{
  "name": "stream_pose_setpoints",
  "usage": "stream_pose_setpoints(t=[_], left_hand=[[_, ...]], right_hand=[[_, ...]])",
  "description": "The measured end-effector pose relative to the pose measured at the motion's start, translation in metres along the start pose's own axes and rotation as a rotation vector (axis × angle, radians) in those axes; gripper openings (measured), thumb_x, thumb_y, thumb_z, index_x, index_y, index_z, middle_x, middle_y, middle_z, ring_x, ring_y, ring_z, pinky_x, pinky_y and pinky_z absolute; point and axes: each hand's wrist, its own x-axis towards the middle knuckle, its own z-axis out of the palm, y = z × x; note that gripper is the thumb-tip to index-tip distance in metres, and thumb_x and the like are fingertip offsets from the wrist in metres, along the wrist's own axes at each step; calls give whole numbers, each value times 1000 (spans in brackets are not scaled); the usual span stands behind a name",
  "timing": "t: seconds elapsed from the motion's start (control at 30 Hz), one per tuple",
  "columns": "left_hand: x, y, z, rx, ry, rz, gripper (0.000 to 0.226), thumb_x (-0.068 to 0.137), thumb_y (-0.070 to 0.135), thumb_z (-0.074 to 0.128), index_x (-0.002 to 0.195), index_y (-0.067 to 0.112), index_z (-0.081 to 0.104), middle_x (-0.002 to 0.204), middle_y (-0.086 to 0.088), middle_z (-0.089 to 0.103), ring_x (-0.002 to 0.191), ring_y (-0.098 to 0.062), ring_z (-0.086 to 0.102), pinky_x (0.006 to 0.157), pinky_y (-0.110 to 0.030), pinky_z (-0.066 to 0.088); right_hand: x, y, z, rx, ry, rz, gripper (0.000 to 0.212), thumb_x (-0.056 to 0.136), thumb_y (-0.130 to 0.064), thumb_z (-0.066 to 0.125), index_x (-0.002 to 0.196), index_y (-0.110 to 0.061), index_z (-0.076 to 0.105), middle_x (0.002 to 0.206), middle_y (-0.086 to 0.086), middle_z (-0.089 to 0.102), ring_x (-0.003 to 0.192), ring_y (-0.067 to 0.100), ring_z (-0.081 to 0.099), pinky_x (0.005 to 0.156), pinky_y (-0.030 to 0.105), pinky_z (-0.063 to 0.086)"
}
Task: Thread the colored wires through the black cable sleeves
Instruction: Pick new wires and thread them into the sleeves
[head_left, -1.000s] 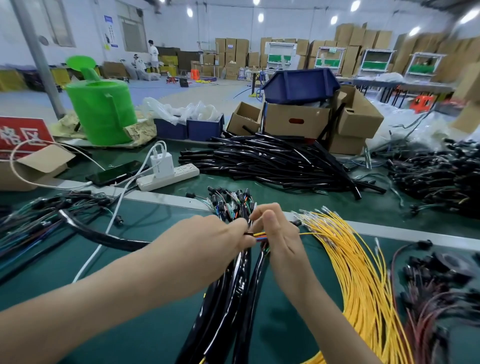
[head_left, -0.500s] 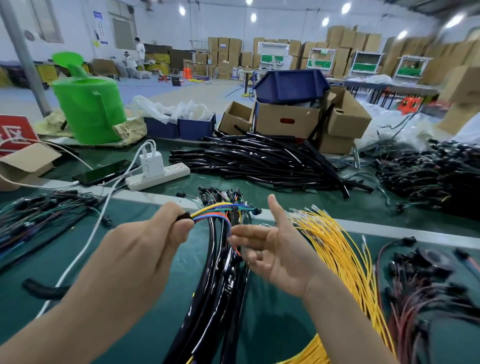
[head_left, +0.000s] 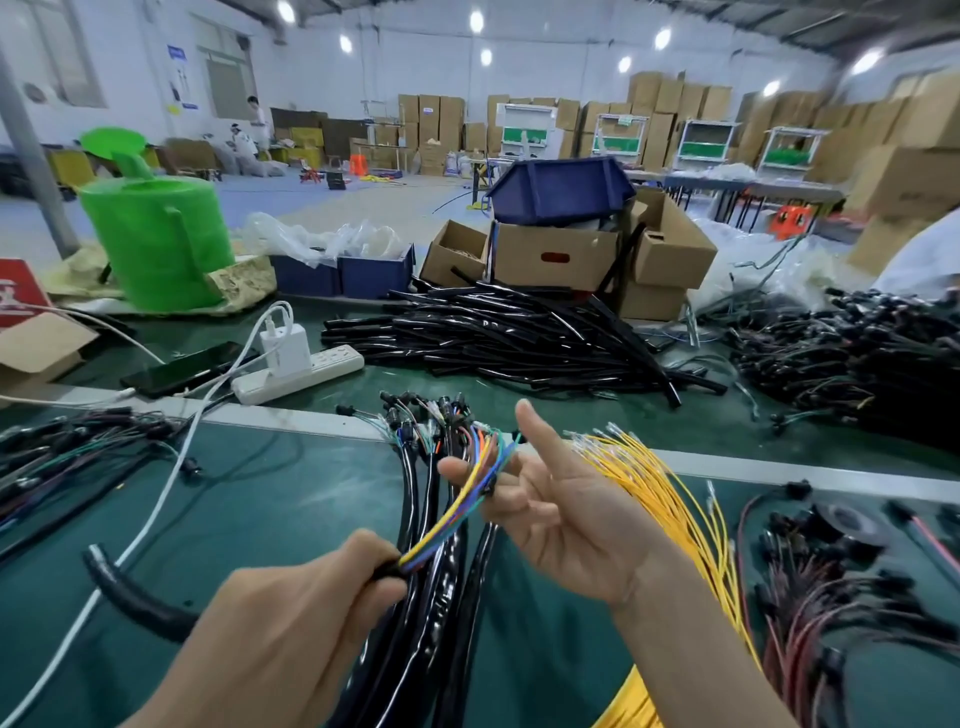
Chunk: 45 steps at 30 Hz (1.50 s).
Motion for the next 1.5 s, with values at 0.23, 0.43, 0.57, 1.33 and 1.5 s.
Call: stream_pose_setpoints(t=[0.23,0.43,0.57,1.33,1.5], left_hand=[[6,-19,6,10,-42,88,34,100,50,21,83,30,43,55,15,33,49,-11,40,42,-10,26],[21,-36,9,-64,-202,33,38,88,65,28,76,30,36,62,19,48,53,-3,40,53,-22,33],[37,-29,10,-145,-241,-22,39,85,62,24,73,28,38,58,7,46,55,-14,41,54,-28,33],[63,-3,5,-248,-293,-126,28,96,34,38,68,29,42,60,6,45,58,-13,42,55,-27,34],[66,2,-1,-512,-386,-196,35,100,26,38,92,51,60,68,9,59,58,-14,41,57,-28,35]], right_hand=[[-3,-7,5,87,186,-156,21,76,-20,60,85,-1,55,78,17,70,41,10,51,32,12,38],[-7,-2,19,-328,241,-445,10,83,-13,59,82,-3,57,65,2,64,49,15,62,47,17,51],[-4,6,27,-453,198,-643,14,75,-21,61,79,-8,57,59,1,61,48,12,56,43,17,43],[-20,-14,15,-533,81,-402,15,72,-10,62,85,-3,59,82,15,69,75,24,70,66,25,57],[-22,-16,13,-485,49,-418,13,75,-6,60,84,3,61,83,17,68,84,26,71,71,23,56]])
